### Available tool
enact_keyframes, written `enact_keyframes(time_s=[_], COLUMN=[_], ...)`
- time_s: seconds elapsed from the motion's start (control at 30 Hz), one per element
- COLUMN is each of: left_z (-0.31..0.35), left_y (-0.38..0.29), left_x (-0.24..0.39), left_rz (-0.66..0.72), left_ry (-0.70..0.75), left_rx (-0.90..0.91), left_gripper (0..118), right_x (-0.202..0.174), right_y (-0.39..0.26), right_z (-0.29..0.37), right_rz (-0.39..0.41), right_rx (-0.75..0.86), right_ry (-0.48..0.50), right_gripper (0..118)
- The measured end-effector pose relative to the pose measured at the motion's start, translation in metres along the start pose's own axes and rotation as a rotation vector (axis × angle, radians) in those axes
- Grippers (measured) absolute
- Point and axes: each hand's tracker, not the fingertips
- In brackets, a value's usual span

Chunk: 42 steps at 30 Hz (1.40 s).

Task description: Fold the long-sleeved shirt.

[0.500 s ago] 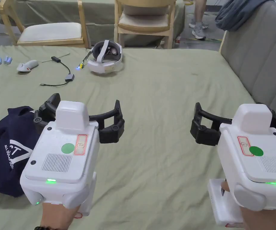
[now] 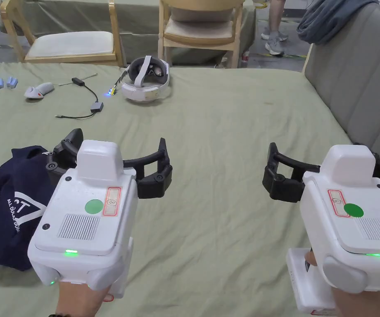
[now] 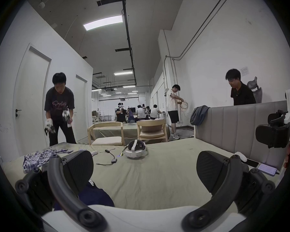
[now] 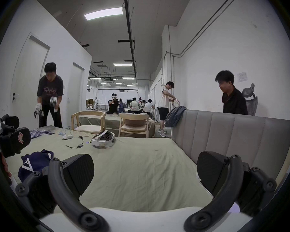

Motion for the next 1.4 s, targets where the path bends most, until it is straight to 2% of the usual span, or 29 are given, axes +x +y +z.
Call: enact_keyframes(time_s=[1.4], left_z=[0.0016], left_y=[-0.0019], left_x=[-0.0010], left_rz=[-0.004], left_ry=[0.011], left_rx=[-0.005], left_gripper=[111], right_x=[0.0041], right_y=[0.0002], right_z=[0.0031], right_rz=[0.003], right_rx=[0.006], right_ry=[-0.007], right_gripper=[118])
